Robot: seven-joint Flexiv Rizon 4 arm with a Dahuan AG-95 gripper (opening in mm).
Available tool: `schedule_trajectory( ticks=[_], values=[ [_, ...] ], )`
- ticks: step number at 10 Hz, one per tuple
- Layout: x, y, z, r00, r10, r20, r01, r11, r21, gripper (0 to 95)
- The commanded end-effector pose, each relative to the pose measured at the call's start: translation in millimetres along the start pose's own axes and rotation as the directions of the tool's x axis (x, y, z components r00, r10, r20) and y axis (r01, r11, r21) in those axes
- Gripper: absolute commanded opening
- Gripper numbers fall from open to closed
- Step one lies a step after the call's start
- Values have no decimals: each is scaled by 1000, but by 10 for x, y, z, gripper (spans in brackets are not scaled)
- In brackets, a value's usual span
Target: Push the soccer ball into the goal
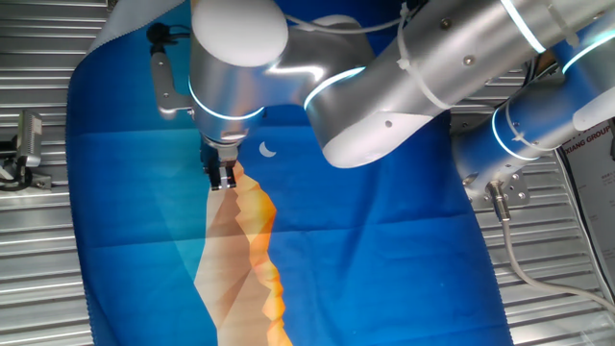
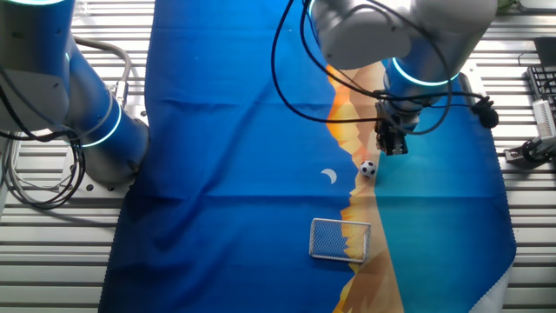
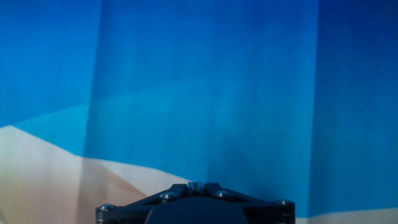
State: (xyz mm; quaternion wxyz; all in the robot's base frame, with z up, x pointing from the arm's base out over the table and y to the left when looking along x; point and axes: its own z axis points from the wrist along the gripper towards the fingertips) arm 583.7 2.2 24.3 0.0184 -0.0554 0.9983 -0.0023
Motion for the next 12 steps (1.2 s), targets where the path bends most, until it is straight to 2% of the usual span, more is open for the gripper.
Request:
schedule_trajectory(
  ticks=[1,5,8,12],
  values=[
    [6,-39,7,1000,-15,-1,15,1000,0,0],
    [-1,-150,49,999,-31,9,31,999,-6,0],
    [-96,-151,52,999,-32,8,32,999,-8,0],
    [-76,-239,71,998,-58,5,58,998,-1,0]
  ],
)
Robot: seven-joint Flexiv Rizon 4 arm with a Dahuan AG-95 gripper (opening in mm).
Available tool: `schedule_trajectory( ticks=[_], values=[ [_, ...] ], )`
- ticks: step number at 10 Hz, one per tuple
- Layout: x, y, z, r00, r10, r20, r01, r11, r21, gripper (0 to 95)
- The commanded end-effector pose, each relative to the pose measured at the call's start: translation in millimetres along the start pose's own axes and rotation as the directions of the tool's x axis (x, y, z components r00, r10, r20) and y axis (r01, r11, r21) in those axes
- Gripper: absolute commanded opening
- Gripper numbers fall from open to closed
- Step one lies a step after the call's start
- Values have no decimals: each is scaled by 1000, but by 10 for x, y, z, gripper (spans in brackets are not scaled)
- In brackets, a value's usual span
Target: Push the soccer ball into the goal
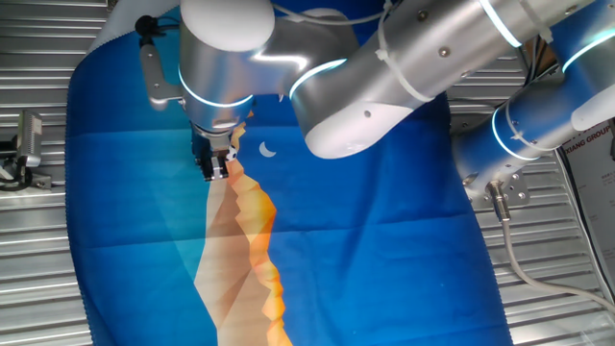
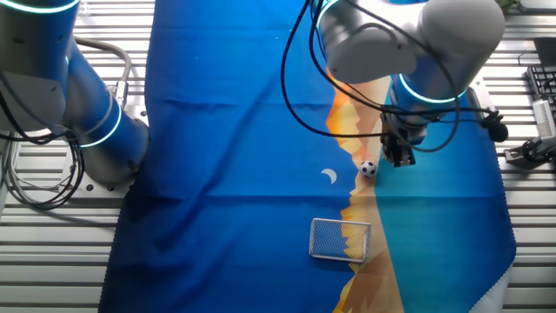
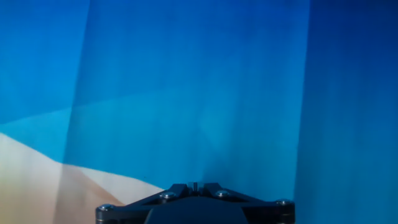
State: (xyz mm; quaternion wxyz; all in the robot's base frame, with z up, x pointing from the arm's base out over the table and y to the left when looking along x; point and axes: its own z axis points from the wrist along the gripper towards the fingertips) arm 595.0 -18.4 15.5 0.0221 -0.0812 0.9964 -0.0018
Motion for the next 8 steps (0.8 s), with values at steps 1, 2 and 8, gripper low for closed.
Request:
schedule_trajectory(
  ticks=[1,2,8],
  values=[
    [30,-74,-43,1000,-14,-3,14,1000,-1,0],
    [42,-106,-51,1000,-18,-2,18,1000,-4,0],
    [27,-203,-20,1000,-25,6,25,1000,-12,0]
  ],
)
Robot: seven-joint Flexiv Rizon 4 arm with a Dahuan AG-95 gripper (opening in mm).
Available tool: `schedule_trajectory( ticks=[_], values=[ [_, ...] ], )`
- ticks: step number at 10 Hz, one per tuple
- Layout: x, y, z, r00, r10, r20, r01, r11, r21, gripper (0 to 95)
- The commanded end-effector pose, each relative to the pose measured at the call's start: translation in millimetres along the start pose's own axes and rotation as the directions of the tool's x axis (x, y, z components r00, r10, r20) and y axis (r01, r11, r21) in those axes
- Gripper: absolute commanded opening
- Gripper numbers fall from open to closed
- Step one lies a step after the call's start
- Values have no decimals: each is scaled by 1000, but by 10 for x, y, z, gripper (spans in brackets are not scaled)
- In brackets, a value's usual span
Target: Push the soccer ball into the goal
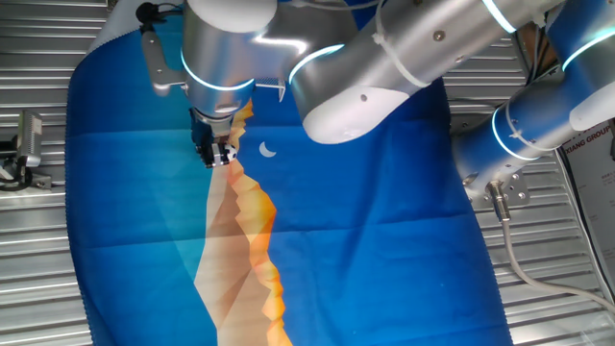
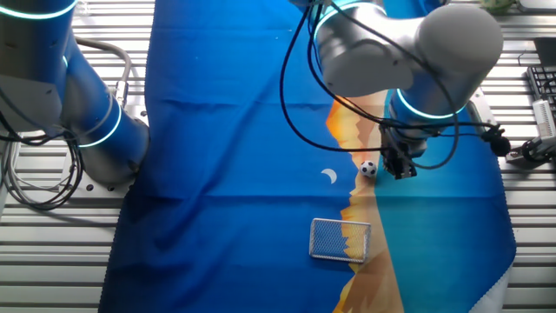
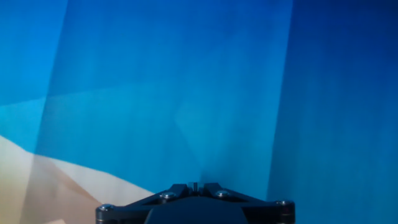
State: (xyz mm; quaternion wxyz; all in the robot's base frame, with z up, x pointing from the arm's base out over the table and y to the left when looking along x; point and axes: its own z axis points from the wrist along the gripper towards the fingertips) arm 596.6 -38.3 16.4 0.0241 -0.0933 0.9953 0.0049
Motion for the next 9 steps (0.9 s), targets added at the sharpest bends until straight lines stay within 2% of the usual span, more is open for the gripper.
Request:
schedule_trajectory(
  ticks=[1,2,4,5,6,7,8,9],
  values=[
    [36,-5,-1,1000,-4,3,4,1000,2,0],
    [109,-8,30,1000,-5,11,5,1000,2,0],
    [364,1,128,1000,-4,26,4,1000,-2,0],
    [439,6,151,999,-4,36,4,1000,-5,0],
    [376,-1,100,999,-3,50,4,1000,-20,0],
    [255,-6,5,1000,6,12,-6,1000,-22,0],
    [151,1,-123,999,3,-42,-3,1000,7,0],
    [112,15,-251,997,16,-72,-15,1000,7,0]
  ],
)
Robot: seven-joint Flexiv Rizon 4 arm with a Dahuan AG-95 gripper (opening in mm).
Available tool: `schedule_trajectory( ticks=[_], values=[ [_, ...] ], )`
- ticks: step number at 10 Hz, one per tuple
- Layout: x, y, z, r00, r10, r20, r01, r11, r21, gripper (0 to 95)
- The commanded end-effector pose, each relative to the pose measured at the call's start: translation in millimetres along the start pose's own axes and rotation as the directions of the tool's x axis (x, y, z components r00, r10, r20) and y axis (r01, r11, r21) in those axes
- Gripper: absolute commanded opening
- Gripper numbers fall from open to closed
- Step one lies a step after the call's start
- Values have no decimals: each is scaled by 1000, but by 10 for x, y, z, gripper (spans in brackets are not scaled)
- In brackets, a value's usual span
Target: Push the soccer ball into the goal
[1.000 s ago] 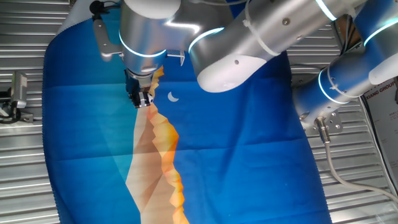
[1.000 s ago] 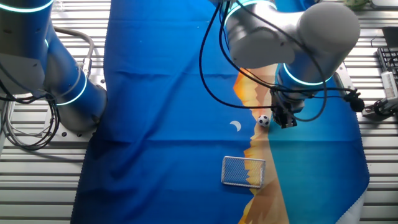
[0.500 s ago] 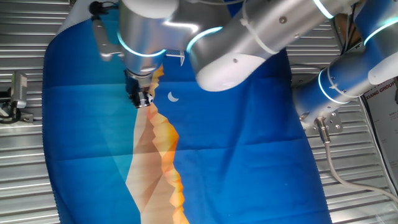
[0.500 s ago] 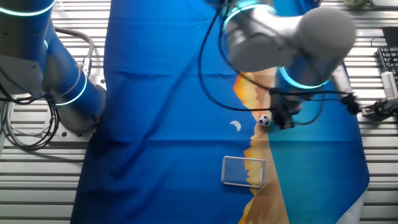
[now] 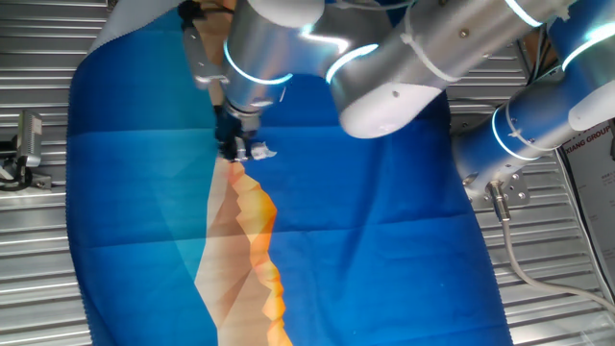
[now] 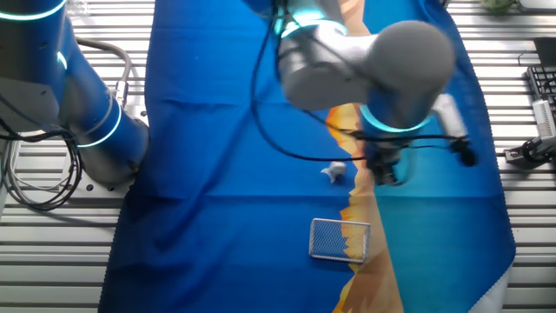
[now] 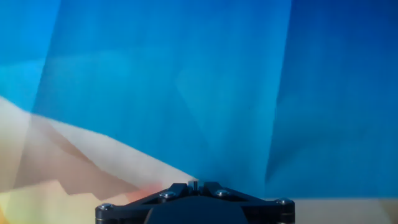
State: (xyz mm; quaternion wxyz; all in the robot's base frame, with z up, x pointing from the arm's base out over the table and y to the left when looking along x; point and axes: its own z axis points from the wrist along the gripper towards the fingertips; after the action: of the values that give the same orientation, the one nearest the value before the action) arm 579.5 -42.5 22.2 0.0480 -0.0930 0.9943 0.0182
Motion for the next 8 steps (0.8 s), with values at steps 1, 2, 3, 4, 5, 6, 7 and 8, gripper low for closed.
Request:
schedule_trajectory(
  ticks=[1,2,3,4,5,6,7,8],
  values=[
    [-58,34,-223,991,26,-130,-23,999,28,0],
    [-20,37,-237,991,33,-130,-30,999,22,0],
    [11,37,-234,991,33,-130,-30,999,23,0],
    [55,38,-221,991,35,-130,-33,999,25,0],
    [79,39,-217,991,38,-129,-35,999,24,0],
    [93,41,-225,991,39,-129,-36,999,25,0],
    [114,44,-235,991,40,-129,-37,999,24,0],
    [146,47,-237,991,41,-129,-38,999,23,0]
  ],
)
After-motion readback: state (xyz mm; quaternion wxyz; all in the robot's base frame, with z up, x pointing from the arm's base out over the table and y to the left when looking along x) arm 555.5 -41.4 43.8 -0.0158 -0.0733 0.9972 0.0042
